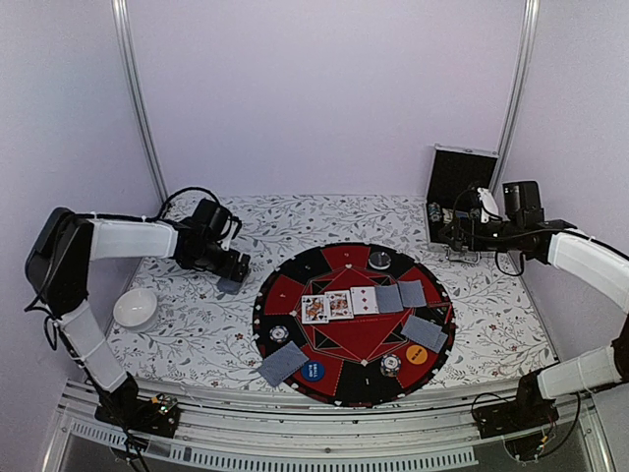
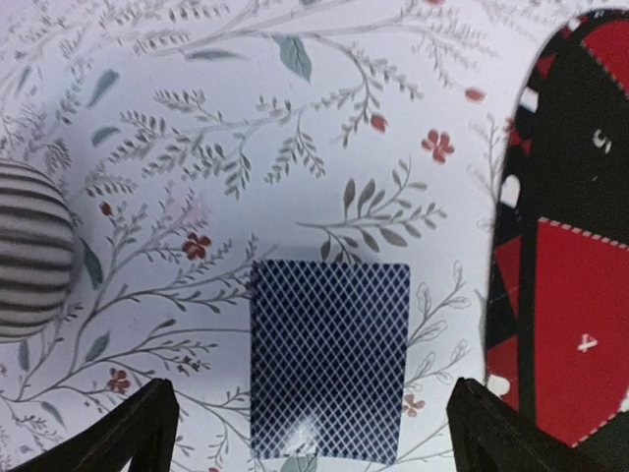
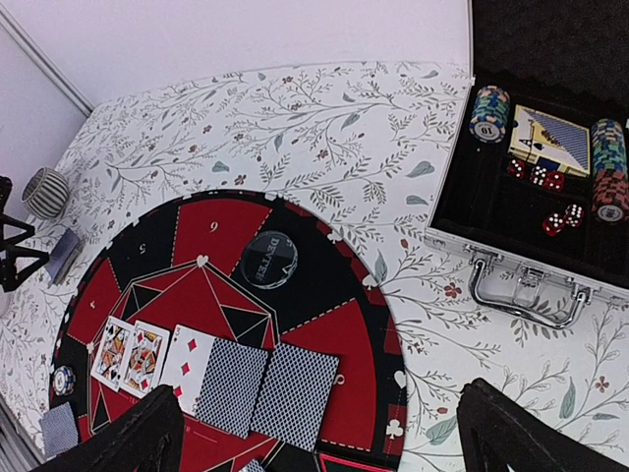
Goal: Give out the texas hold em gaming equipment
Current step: Reset both arms
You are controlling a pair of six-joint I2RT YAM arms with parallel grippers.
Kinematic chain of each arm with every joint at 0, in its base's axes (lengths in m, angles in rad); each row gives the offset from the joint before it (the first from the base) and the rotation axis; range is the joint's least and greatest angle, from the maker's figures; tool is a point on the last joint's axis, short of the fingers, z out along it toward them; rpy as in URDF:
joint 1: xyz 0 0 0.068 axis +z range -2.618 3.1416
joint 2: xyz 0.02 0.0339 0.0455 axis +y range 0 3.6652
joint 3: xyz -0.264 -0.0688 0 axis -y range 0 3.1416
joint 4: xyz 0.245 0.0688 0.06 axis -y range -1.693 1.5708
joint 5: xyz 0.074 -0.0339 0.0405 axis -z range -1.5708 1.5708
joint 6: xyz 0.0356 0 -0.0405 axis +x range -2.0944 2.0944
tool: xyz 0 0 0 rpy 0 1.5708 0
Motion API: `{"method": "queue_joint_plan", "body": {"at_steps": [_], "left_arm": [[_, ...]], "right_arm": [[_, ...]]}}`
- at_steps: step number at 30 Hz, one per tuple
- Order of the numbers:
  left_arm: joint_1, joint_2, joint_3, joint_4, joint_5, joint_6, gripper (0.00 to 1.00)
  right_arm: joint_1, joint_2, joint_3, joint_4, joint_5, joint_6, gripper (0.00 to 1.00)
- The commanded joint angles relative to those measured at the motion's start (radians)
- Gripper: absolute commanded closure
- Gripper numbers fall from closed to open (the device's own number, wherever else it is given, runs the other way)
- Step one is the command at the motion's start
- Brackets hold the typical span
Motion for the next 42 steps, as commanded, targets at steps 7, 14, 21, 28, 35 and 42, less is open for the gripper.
{"method": "queue_joint_plan", "body": {"at_steps": [7, 14, 21, 28, 35, 42], "left_arm": [[-0.002, -0.358, -0.237, 0.393, -0.256, 0.031, 0.02], [0.024, -0.475, -0.583, 1.005, -0.593, 0.175, 0.02], [0.09, -0.394, -0.746, 1.356, -0.704, 0.299, 0.02], [0.14, -0.262, -0.876, 1.79, -0.533, 0.381, 0.02], [0.234, -0.224, -0.89, 1.807, -0.372, 0.269, 0.02], [0.345, -0.187, -0.898, 1.816, -0.165, 0.183, 0.02]], "right_arm": [[-0.09, -0.258, -0.241, 0.374, 0.147, 0.014, 0.01], [-0.136, -0.494, -0.633, 0.847, 0.36, -0.033, 0.01], [-0.145, -0.469, -0.914, 1.311, 0.498, -0.098, 0.01], [-0.153, -0.08, -0.919, 1.663, 0.381, -0.167, 0.01], [-0.161, 0.213, -0.813, 1.79, 0.206, -0.197, 0.01], [-0.17, 0.266, -0.709, 1.651, 0.2, -0.204, 0.01]]}}
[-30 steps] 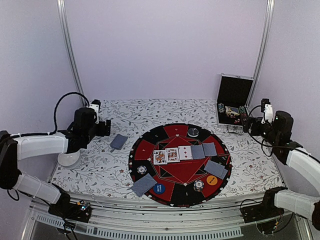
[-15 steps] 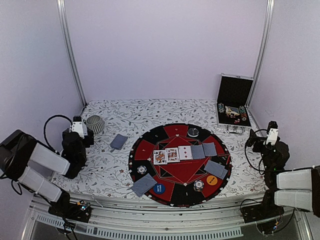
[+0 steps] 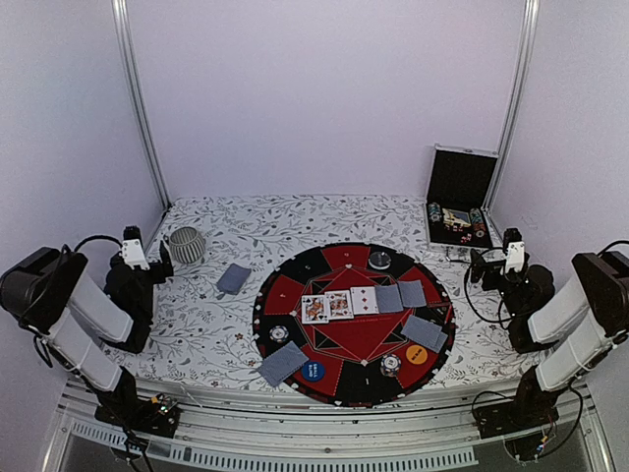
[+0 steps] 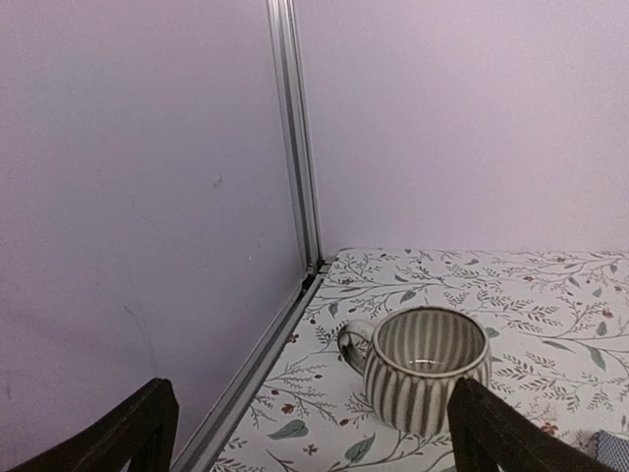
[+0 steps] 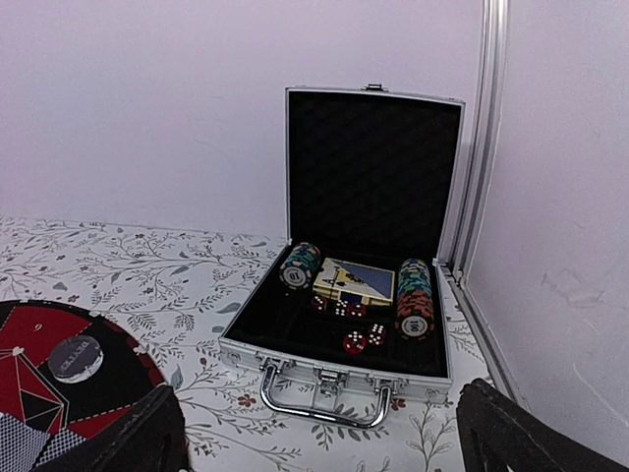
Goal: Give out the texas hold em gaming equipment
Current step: Reset both arms
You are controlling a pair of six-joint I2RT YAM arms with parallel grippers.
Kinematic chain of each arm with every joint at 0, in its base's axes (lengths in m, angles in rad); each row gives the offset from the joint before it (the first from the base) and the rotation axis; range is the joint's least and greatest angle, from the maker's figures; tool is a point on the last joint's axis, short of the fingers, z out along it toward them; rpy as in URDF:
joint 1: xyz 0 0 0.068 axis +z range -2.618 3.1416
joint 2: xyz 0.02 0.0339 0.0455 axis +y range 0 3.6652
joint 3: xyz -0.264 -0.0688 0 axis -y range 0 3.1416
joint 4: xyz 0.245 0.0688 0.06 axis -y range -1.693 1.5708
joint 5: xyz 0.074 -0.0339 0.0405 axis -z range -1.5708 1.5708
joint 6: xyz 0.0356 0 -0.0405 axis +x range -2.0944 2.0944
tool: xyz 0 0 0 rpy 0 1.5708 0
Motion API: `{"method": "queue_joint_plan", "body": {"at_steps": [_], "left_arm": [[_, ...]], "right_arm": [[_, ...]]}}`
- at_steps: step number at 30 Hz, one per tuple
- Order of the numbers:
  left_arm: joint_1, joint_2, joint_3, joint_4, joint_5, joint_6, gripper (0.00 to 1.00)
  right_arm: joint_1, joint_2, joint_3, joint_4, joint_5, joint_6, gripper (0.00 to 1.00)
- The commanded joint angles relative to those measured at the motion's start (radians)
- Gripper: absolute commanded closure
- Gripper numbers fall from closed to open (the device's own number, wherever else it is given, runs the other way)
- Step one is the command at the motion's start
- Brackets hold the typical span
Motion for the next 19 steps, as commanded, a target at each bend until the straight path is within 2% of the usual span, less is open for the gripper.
{"method": "queue_joint_plan", "body": {"at_steps": [1, 3, 6, 19], "left_arm": [[0.029, -0.008, 0.022, -0.06, 0.13, -0.071, 0.02], [0.035, 0.021, 0.05, -0.064, 0.122, -0.058, 0.02], [0.044, 0.001, 0.077, -0.153, 0.132, -0.08, 0.02], [0.054, 0.009, 0.079, -0.143, 0.144, -0.082, 0.02]], "right_arm": [[-0.024, 0.006, 0.094, -0.088, -0.059, -0.004, 0.01], [-0.034, 0.008, 0.108, -0.113, -0.044, 0.014, 0.01], [-0.035, 0.009, 0.112, -0.12, -0.008, 0.032, 0.01], [-0.038, 0.009, 0.116, -0.127, -0.002, 0.043, 0.01]]}}
